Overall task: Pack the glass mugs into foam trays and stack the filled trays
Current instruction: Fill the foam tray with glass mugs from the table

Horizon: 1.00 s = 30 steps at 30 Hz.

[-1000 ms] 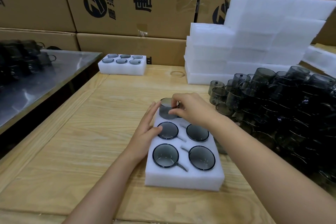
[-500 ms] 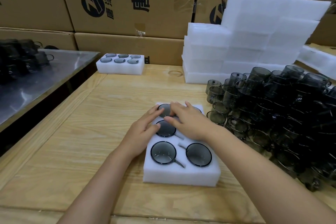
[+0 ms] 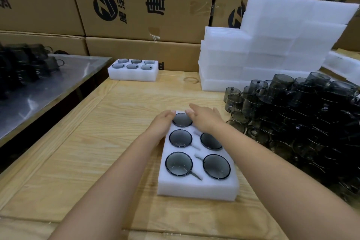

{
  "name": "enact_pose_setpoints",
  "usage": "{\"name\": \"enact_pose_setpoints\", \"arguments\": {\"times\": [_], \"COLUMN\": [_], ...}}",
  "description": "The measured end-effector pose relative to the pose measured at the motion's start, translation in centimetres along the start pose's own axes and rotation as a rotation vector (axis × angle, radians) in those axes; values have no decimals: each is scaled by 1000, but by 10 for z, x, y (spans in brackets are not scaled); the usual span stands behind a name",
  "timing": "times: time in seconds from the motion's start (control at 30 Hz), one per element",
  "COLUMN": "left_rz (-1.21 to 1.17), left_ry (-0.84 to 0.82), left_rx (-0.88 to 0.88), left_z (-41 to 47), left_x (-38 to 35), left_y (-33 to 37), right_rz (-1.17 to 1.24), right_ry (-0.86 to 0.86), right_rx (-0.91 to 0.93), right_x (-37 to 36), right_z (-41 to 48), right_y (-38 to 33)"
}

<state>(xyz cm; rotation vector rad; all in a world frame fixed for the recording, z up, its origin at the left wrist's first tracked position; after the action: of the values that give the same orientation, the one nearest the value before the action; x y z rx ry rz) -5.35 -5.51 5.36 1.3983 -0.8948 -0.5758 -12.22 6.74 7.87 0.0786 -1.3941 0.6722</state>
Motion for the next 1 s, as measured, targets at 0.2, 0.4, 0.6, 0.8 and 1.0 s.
{"name": "enact_pose_setpoints", "arguments": {"times": [0.2, 0.4, 0.6, 0.8, 1.0], "left_rz": [38, 94, 315, 1039, 868], "left_ry": [-48, -55, 5, -125, -112], "left_rx": [-32, -79, -205, -1158, -1557], "left_z": [9, 4, -58, -193, -166], "left_x": [-10, -11, 19, -33, -2], "left_y": [-1, 5, 29, 16, 15], "right_rz": [-200, -220, -126, 2, 86], "right_ry": [-72, -34, 100, 1, -61], "right_rx": [-15, -14, -29, -6, -27], "right_x": [-10, -6, 5, 8, 16], "right_z": [3, 0, -5, -1, -1], "right_y": [-6, -9, 6, 6, 15]}}
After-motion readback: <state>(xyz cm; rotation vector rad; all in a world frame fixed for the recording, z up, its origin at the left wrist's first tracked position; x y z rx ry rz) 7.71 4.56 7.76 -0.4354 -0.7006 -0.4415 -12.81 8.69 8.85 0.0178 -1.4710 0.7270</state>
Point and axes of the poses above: each hand's wrist, its own z-axis towards the middle knuckle, its own x-axis out of the back of the hand, y = z × x, the point moved 7 cm from there along z, towards the middle knuckle, and after that the axes turned 15 degrees about y, right-handed, at the moved point
